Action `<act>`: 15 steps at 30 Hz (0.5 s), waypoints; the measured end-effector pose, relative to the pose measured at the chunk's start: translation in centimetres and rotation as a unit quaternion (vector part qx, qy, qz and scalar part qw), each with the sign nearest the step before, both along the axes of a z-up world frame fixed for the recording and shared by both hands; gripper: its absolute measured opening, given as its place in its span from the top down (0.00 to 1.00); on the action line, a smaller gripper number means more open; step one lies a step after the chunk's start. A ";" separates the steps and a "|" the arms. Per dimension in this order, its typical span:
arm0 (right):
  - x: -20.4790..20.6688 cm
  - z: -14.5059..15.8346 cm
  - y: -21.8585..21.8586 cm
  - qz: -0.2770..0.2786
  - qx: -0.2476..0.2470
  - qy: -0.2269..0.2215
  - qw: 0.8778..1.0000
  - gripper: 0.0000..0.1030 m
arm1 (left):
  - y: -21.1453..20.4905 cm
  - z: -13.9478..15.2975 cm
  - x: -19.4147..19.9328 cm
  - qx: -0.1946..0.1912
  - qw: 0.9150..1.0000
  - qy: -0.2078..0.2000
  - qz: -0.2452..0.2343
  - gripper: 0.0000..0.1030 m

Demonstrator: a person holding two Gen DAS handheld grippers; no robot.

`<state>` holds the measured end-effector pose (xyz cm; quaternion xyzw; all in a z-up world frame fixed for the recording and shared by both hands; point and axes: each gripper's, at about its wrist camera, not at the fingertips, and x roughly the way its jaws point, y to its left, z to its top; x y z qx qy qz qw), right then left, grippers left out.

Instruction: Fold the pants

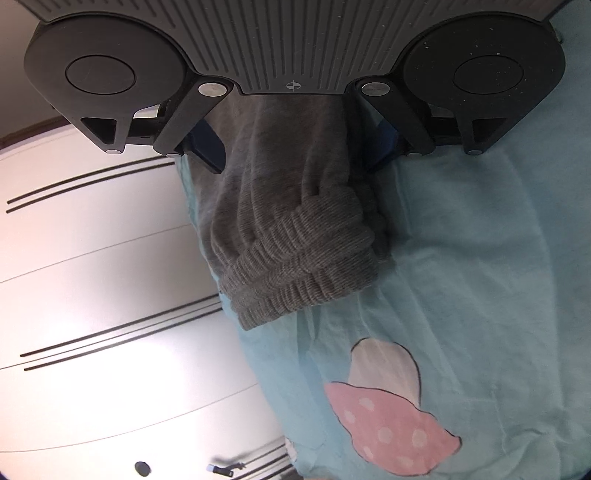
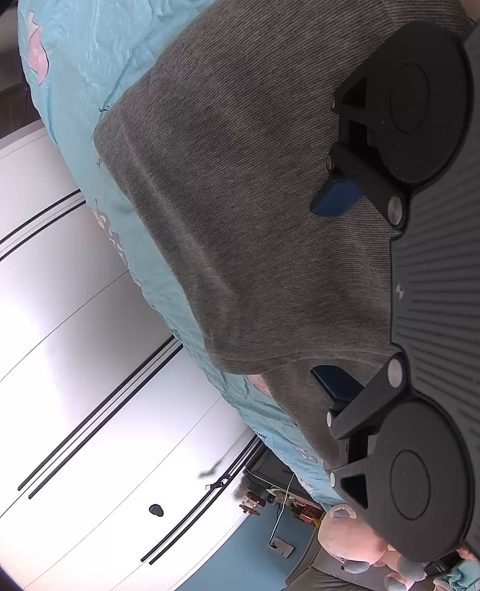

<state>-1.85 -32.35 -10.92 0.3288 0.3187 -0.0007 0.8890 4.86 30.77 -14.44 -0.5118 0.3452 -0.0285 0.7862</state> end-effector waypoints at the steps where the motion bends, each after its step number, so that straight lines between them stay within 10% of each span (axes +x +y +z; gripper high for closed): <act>1: 0.0 0.0 0.0 0.000 0.001 0.000 1.000 0.14 | 0.0 0.1 0.3 -0.005 1.000 0.001 -0.002 0.18; 9: 0.1 -0.2 -0.1 -0.005 0.003 -0.003 1.000 0.13 | 0.4 -0.3 0.1 -0.041 0.993 -0.106 -0.032 0.18; 15: 0.3 -0.3 0.1 -0.001 -0.003 -0.005 1.000 0.09 | -1.2 -1.1 2.2 0.004 0.998 -0.061 -0.033 0.09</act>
